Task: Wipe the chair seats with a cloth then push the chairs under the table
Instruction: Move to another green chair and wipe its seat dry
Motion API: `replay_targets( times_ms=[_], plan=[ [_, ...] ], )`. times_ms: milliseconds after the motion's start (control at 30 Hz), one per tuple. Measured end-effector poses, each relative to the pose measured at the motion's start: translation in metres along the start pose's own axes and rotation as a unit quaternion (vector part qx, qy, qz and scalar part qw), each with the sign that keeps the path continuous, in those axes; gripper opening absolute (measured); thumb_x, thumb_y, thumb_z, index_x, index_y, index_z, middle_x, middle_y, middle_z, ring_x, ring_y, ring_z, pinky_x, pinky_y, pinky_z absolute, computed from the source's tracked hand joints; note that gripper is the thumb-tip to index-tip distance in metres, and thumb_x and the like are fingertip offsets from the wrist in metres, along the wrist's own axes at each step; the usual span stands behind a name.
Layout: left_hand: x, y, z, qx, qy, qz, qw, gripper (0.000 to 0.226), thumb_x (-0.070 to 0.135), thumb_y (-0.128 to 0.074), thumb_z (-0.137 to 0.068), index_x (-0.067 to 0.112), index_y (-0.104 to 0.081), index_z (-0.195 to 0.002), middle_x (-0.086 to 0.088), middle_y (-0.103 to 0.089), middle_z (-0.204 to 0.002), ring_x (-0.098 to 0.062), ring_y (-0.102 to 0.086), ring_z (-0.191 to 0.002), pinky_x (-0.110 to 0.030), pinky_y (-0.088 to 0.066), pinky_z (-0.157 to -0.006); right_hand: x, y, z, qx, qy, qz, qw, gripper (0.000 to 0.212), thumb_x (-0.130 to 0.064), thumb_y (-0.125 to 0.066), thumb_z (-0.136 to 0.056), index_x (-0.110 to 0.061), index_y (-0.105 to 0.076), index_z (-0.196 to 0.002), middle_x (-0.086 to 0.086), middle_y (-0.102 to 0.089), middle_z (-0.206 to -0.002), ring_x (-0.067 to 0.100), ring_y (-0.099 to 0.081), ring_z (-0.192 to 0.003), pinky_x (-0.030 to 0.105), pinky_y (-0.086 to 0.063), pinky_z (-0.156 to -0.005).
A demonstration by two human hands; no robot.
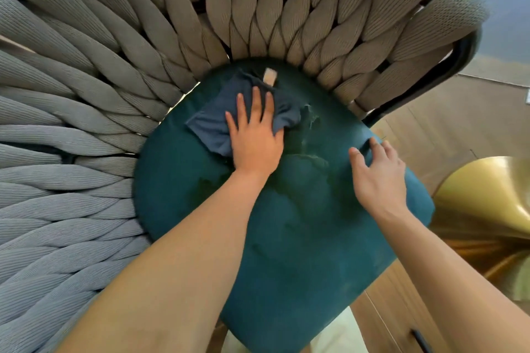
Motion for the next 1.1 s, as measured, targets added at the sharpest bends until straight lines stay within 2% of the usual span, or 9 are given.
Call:
replay_targets(
  times_ms=[100,300,433,567,700,800,933,1033,1100],
  plan=[
    [-0.033,-0.005,0.016,-0.005,-0.048,-0.022,0.999,0.063,0.038,-0.035,-0.095,0.019,-0.022,-0.154,-0.005,-0.017,-0.162,-0.028,-0.01,-0.15,-0.055,-0.015,-0.118,0.0,0.003,-0.001,-0.004,-0.002,-0.013,1.0,0.059,-0.044,-0.039,-0.099,-0.015,-0.032,-0.15,0.007,-0.024,-0.159,0.027,-0.015,-0.147,0.039,-0.015,-0.118],
    [-0.002,0.007,-0.017,0.01,0.237,0.107,0.965,0.063,0.039,-0.035,-0.099,0.017,-0.016,-0.155,-0.004,-0.006,-0.164,-0.033,0.001,-0.149,-0.061,-0.005,-0.116,0.0,0.001,0.0,0.015,0.0,-0.019,1.0,0.058,-0.043,-0.039,-0.099,-0.014,-0.034,-0.149,0.006,-0.028,-0.157,0.027,-0.016,-0.146,0.039,-0.017,-0.117],
    [0.049,0.003,-0.018,-0.021,0.043,0.048,0.998,0.064,0.042,-0.035,-0.096,0.021,-0.019,-0.154,-0.003,-0.009,-0.163,-0.036,-0.002,-0.149,-0.061,-0.006,-0.116,0.0,0.002,-0.001,0.01,-0.001,-0.013,1.0,0.057,-0.044,-0.038,-0.099,-0.015,-0.035,-0.148,0.005,-0.029,-0.156,0.028,-0.017,-0.145,0.042,-0.02,-0.117],
    [0.016,-0.003,0.015,-0.045,-0.219,-0.008,0.975,0.066,0.045,-0.029,-0.089,0.023,-0.034,-0.15,0.001,-0.026,-0.159,-0.029,-0.016,-0.149,-0.059,-0.017,-0.116,-0.002,0.006,0.0,0.005,-0.003,-0.023,1.0,0.056,-0.043,-0.038,-0.099,-0.015,-0.036,-0.147,0.005,-0.032,-0.153,0.027,-0.019,-0.144,0.042,-0.021,-0.116],
    [-0.021,0.006,-0.004,-0.024,-0.024,-0.008,0.999,0.062,0.038,-0.037,-0.095,0.021,-0.025,-0.153,-0.002,-0.018,-0.162,-0.028,-0.007,-0.15,-0.06,-0.01,-0.117,-0.002,0.005,0.001,0.01,-0.002,-0.026,1.0,0.056,-0.044,-0.038,-0.099,-0.015,-0.037,-0.146,0.005,-0.032,-0.154,0.028,-0.019,-0.144,0.042,-0.022,-0.116],
    [0.023,0.008,-0.018,-0.018,0.1,0.044,0.994,0.064,0.04,-0.037,-0.098,0.018,-0.016,-0.154,-0.004,-0.006,-0.164,-0.035,0.0,-0.149,-0.063,-0.007,-0.116,-0.001,0.003,0.002,0.015,0.004,-0.024,1.0,0.055,-0.043,-0.037,-0.099,-0.015,-0.037,-0.146,0.006,-0.031,-0.154,0.028,-0.018,-0.145,0.041,-0.02,-0.116],
    [0.072,-0.003,0.003,-0.055,-0.087,-0.004,0.995,0.066,0.044,-0.029,-0.092,0.022,-0.023,-0.153,-0.002,-0.014,-0.163,-0.036,-0.006,-0.149,-0.063,-0.011,-0.115,0.0,0.005,0.001,0.009,0.005,-0.026,1.0,0.053,-0.043,-0.034,-0.101,-0.015,-0.038,-0.146,0.007,-0.032,-0.155,0.029,-0.018,-0.145,0.04,-0.018,-0.116],
    [0.046,-0.005,0.026,-0.08,-0.261,-0.027,0.962,0.068,0.045,-0.028,-0.086,0.021,-0.036,-0.149,0.0,-0.027,-0.159,-0.03,-0.017,-0.148,-0.059,-0.018,-0.116,-0.001,0.006,0.001,-0.001,0.007,-0.03,1.0,0.053,-0.043,-0.034,-0.101,-0.015,-0.038,-0.146,0.008,-0.031,-0.155,0.03,-0.018,-0.145,0.04,-0.017,-0.116],
    [0.014,-0.003,0.028,-0.073,-0.295,-0.056,0.951,0.066,0.042,-0.033,-0.086,0.02,-0.038,-0.148,0.0,-0.03,-0.158,-0.028,-0.023,-0.147,-0.058,-0.022,-0.115,-0.001,0.006,0.002,-0.006,0.005,-0.035,0.999,0.053,-0.043,-0.033,-0.101,-0.016,-0.038,-0.146,0.007,-0.029,-0.156,0.029,-0.017,-0.145,0.04,-0.016,-0.116]
  ],
)
Point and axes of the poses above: each hand's wrist, its own z-axis away from the middle knuckle, its own y-axis out of the back of the hand, x = y × z, the point moved 6 cm from there along -z, towards the middle knuckle
